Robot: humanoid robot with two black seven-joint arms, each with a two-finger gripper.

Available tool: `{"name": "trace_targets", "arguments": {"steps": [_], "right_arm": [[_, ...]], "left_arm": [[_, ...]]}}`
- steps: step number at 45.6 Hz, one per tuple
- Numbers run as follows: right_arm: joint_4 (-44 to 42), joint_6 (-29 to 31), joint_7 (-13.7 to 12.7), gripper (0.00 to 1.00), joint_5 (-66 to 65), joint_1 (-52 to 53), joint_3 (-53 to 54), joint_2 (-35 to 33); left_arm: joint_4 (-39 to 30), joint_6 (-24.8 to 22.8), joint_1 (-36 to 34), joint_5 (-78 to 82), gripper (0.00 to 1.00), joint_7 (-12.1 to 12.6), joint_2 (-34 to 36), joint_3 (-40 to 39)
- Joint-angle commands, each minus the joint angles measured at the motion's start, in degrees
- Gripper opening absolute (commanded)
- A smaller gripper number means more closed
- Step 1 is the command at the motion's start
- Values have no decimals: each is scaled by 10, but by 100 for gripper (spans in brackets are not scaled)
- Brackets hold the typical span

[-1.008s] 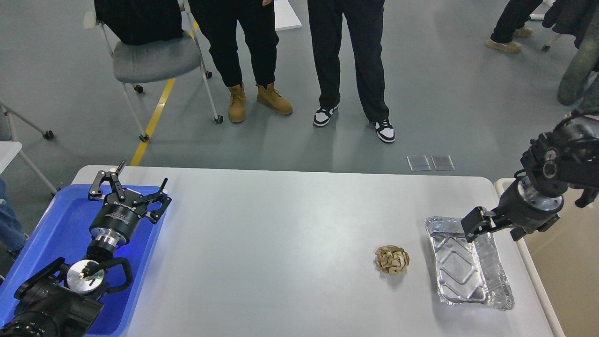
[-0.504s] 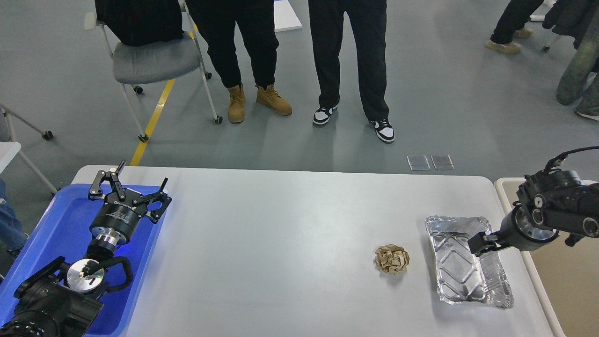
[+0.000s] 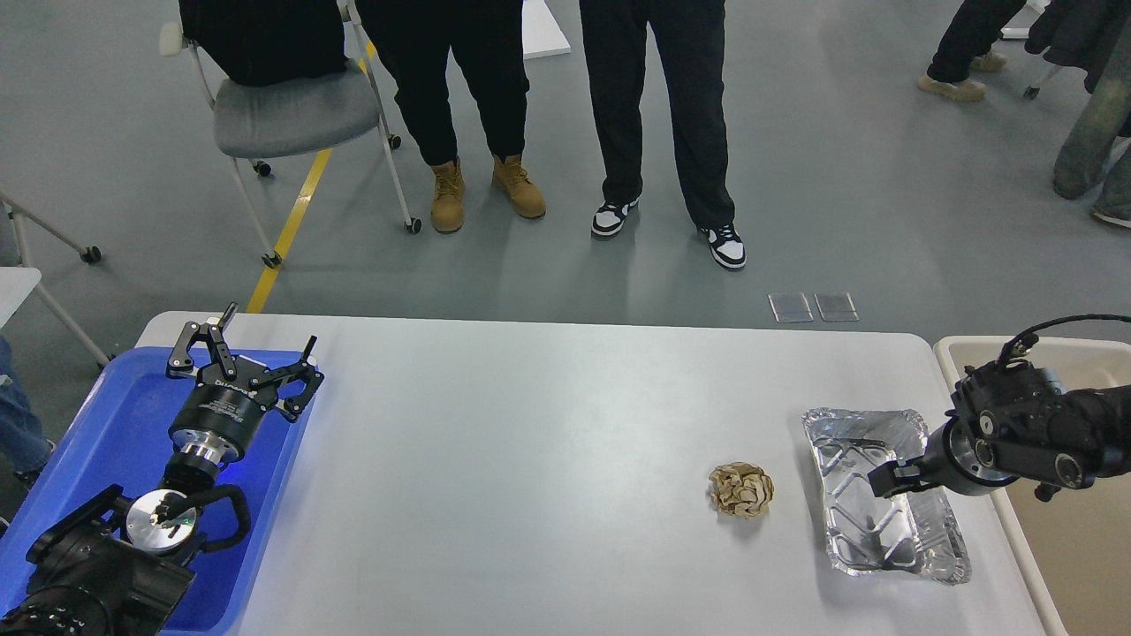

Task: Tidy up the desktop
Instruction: 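Close the right gripper on the foil tray edge and grip it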

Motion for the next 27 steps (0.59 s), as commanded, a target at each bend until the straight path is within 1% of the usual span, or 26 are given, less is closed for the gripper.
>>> {"name": "trace_targets", "arguments": {"steps": [1, 14, 22, 27], "right_arm": [[-23, -11, 0, 100, -2, -23, -1, 4], [-80, -16, 1, 100, -10, -64, -1, 11], [-99, -32, 2, 100, -10, -80, -1, 22], [-101, -53, 2, 100, -10, -84, 1, 27]], "left_arm": [[0, 0, 0, 0, 100, 0, 0, 0], [0, 0, 0, 0, 100, 0, 0, 0], [0, 0, 0, 0, 100, 0, 0, 0], [0, 0, 0, 0, 100, 0, 0, 0]]}}
